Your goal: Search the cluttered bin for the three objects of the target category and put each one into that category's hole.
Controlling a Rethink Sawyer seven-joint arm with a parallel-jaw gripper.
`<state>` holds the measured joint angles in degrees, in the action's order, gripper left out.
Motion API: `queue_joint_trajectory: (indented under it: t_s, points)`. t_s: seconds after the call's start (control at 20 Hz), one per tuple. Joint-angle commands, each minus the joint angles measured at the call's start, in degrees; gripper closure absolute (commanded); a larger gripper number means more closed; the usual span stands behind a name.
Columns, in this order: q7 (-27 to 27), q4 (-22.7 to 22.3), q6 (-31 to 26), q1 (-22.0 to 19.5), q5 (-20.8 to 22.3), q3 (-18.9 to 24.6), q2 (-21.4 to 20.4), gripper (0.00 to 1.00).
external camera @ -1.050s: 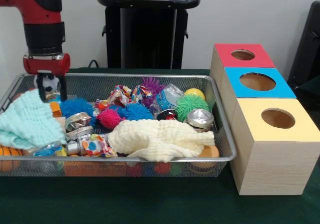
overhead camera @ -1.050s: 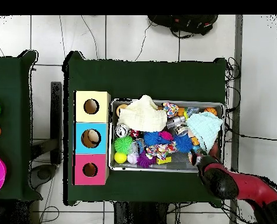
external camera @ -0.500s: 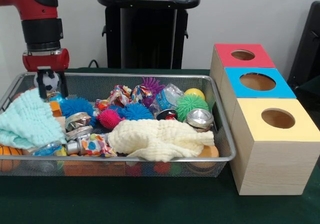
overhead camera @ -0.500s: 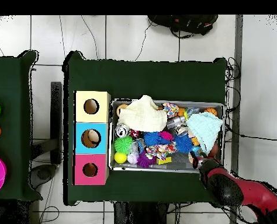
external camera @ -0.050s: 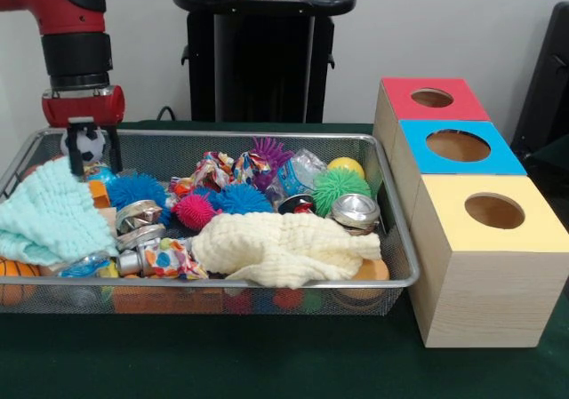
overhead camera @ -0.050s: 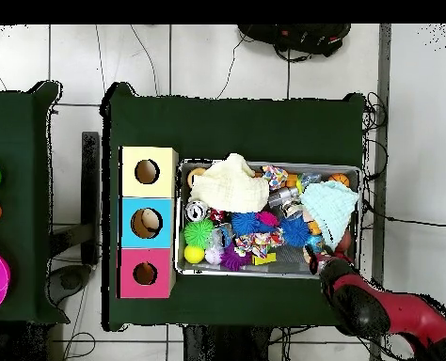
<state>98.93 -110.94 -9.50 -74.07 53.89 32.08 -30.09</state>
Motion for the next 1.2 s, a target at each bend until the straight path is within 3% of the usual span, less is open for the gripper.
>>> queue_joint_trajectory:
  t_s: [0.05, 0.2, 0.4, 0.6, 0.7, 1.2]
  points:
    - [-18.85, -6.71, -13.71, -2.82, 9.14, -3.64, 6.60, 0.00]
    - [-18.43, -4.19, -14.70, -0.04, 11.41, -5.80, 10.69, 0.00]
    - [-20.52, -1.06, -16.90, 0.57, 11.99, -7.08, 15.18, 0.00]
    - [-30.68, 3.22, -25.88, 1.52, 9.80, -7.85, 19.87, 0.00]
    - [-32.16, 5.43, -28.55, 2.93, 8.93, -9.19, 21.61, 0.00]
    - [-35.38, 13.69, -45.61, 15.26, 4.38, -16.39, 24.09, 0.00]
